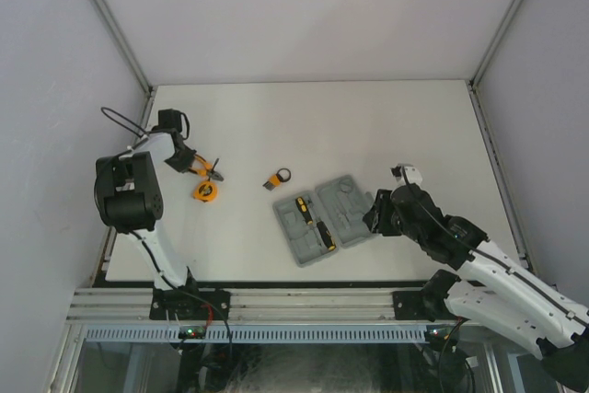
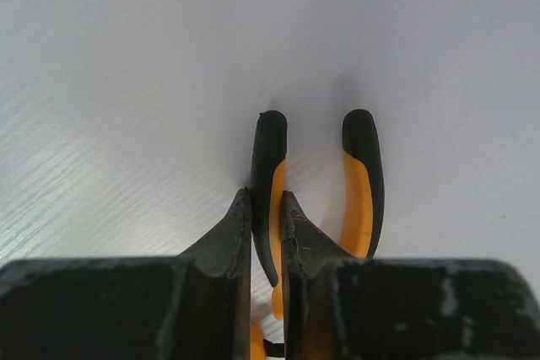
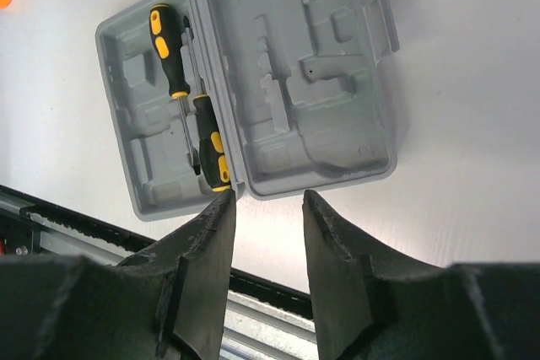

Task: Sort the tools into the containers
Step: Pick up the pliers at the center of the board.

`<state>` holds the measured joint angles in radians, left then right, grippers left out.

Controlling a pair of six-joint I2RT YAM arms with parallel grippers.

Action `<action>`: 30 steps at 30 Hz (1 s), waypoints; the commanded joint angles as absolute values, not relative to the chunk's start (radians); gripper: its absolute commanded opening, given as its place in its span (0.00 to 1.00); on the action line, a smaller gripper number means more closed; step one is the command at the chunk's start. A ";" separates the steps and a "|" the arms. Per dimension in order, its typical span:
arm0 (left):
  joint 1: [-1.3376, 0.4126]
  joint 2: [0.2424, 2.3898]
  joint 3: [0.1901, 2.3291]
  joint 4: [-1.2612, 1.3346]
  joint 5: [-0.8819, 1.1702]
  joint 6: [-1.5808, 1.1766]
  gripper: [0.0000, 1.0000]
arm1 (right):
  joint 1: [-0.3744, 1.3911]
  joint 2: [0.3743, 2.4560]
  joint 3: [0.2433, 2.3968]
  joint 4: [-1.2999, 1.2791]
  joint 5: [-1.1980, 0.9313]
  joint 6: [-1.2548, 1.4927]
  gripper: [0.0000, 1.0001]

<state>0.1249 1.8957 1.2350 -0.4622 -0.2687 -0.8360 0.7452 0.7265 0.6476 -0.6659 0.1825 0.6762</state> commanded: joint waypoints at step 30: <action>-0.069 1.255 1.079 -0.302 -0.037 -0.701 0.00 | 0.728 0.579 0.658 -0.571 0.190 0.717 0.52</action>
